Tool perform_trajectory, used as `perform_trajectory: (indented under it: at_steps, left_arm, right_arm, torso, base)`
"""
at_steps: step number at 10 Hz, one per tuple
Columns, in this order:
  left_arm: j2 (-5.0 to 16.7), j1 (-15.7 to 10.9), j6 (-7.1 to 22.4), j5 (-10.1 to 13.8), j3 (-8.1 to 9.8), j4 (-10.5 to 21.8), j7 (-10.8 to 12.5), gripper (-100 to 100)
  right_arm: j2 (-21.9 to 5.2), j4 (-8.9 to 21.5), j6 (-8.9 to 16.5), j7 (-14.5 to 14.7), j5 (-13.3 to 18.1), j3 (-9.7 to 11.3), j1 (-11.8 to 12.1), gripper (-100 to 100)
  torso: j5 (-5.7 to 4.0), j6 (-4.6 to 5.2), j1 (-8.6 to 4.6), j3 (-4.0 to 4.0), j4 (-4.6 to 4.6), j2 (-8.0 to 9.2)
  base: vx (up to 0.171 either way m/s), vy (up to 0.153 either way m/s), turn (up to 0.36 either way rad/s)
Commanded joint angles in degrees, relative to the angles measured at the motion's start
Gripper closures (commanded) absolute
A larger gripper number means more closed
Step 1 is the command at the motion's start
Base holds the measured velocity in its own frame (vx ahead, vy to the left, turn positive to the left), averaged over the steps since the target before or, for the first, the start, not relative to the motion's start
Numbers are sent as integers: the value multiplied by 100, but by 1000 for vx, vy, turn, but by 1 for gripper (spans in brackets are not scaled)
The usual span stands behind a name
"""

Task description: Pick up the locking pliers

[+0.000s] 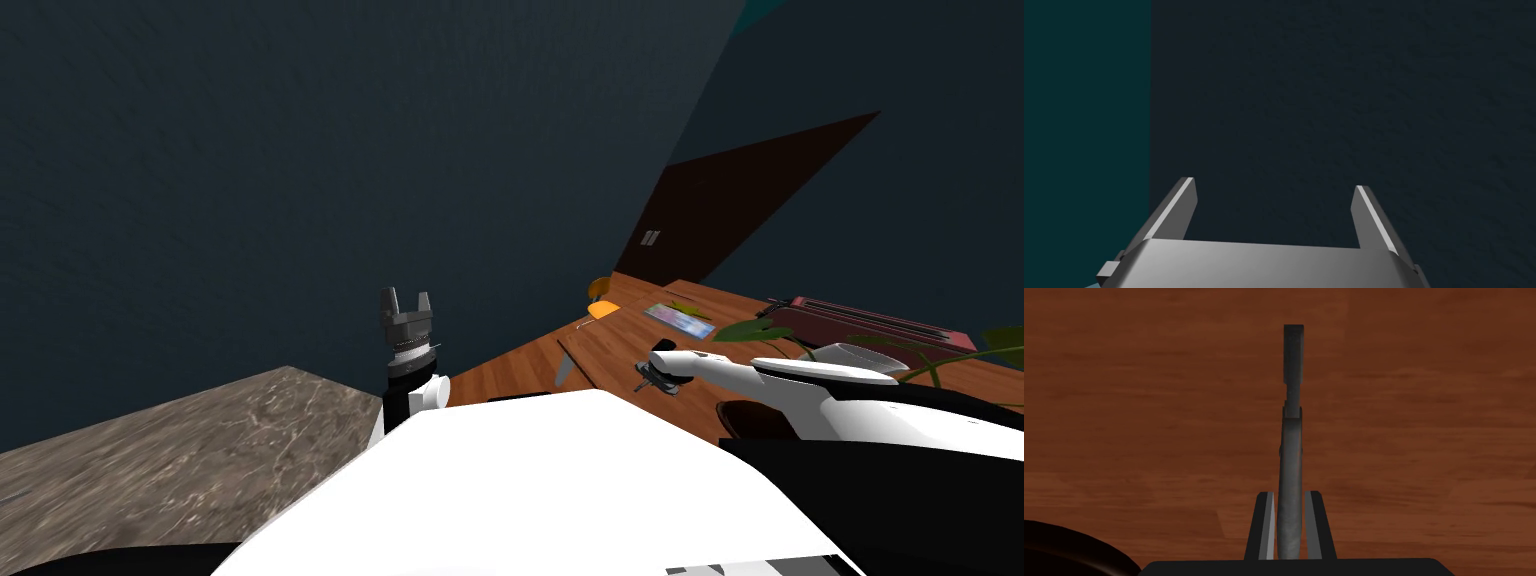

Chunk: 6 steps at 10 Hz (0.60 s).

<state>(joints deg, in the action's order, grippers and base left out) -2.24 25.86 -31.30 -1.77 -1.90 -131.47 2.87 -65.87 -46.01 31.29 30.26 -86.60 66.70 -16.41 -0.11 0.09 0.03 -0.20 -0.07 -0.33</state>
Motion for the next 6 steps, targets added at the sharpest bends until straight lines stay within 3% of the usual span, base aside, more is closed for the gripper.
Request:
perform_trajectory:
  at_steps: [1,2,5,6]
  left_arm:
    - [0,0,0,0,0,0,0,0]
    - [0,0,0,0,0,0,0,0]
    - [0,0,0,0,0,0,0,0]
    - [0,0,0,0,0,0,0,0]
  right_arm:
    - [0,0,0,0,0,0,0,0]
    - [-164,-152,10,-48,-86,99,-50,100]
    - [-425,-301,73,44,-360,280,-164,100]
    - [-351,-223,69,47,-326,233,-150,100]
  torso:
    - [0,0,0,0,0,0]
    - [-1,0,-2,-1,0,-1]
    - [2,-5,17,1,1,1]
    - [2,-5,15,2,2,2]
  base:
    - [0,0,0]
    - [-6,31,21]
    - [-6,50,8]
    - [-2,19,-4]
